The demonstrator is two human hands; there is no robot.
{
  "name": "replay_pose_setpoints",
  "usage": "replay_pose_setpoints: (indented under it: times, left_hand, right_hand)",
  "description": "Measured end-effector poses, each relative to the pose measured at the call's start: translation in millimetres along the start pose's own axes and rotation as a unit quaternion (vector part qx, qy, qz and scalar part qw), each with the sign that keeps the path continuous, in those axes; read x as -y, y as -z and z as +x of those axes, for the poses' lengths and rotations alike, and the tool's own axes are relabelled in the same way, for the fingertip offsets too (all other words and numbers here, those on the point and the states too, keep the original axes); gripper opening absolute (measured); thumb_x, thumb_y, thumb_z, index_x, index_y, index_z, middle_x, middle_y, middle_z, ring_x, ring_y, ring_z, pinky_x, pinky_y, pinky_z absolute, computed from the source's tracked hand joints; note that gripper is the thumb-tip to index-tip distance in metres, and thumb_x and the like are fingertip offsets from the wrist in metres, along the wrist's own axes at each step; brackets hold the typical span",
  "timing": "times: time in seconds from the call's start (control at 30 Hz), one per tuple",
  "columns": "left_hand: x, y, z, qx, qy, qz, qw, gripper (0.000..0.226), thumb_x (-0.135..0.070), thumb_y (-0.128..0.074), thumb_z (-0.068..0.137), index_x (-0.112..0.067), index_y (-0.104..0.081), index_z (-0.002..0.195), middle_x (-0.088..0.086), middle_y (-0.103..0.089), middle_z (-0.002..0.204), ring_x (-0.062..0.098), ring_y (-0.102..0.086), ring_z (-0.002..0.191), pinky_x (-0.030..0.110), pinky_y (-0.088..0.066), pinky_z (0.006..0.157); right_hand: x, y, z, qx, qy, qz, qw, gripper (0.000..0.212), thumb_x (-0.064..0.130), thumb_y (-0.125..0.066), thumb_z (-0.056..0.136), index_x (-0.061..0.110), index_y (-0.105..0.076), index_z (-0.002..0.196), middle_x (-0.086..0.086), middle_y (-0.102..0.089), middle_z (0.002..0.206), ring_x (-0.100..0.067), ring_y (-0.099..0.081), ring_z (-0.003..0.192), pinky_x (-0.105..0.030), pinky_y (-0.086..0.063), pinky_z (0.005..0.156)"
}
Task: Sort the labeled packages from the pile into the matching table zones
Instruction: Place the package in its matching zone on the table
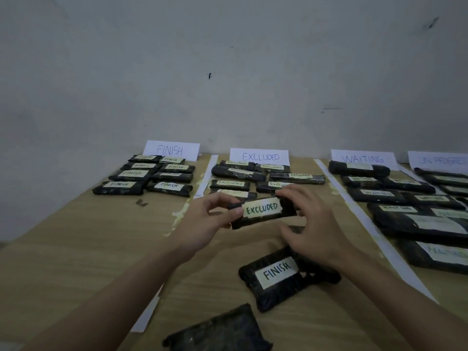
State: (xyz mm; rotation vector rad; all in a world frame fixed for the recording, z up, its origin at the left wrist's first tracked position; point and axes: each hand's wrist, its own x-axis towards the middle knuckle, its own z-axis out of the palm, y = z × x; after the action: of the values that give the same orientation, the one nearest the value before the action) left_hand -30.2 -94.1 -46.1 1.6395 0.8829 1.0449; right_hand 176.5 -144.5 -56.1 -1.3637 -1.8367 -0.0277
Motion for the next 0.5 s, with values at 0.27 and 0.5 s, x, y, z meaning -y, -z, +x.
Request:
replay_pose_setpoints:
  times: [0.27, 0.5]
  left_hand:
    - [13, 10, 2, -0.025, 0.023, 0.008, 0.999, 0.015, -0.014, -0.063, 0.083, -0.010, -0.066, 0.097, 0.002, -0.068, 0.090, 0.013, -0.065, 0.078, 0.021, -0.051, 0.069]
    - [39, 47, 4, -0.106, -0.019, 0.266, 0.958, 0.025, -0.023, -0.052, 0.092, -0.021, -0.060, 0.115, -0.008, -0.059, 0.112, 0.002, -0.052, 0.100, 0.022, -0.042, 0.087]
  right_hand:
    - [4, -28, 5, 0.036, 0.116, -0.130, 0.984, 0.043, 0.024, -0.074, 0.071, 0.016, -0.062, 0.112, 0.000, -0.063, 0.105, -0.015, -0.058, 0.097, -0.029, -0.045, 0.083]
    - [7, -52, 33, 0.107, 0.062, -0.155, 0.980, 0.041, 0.026, -0.063, 0.085, 0.020, -0.056, 0.124, 0.000, -0.057, 0.114, -0.018, -0.055, 0.103, -0.028, -0.045, 0.083]
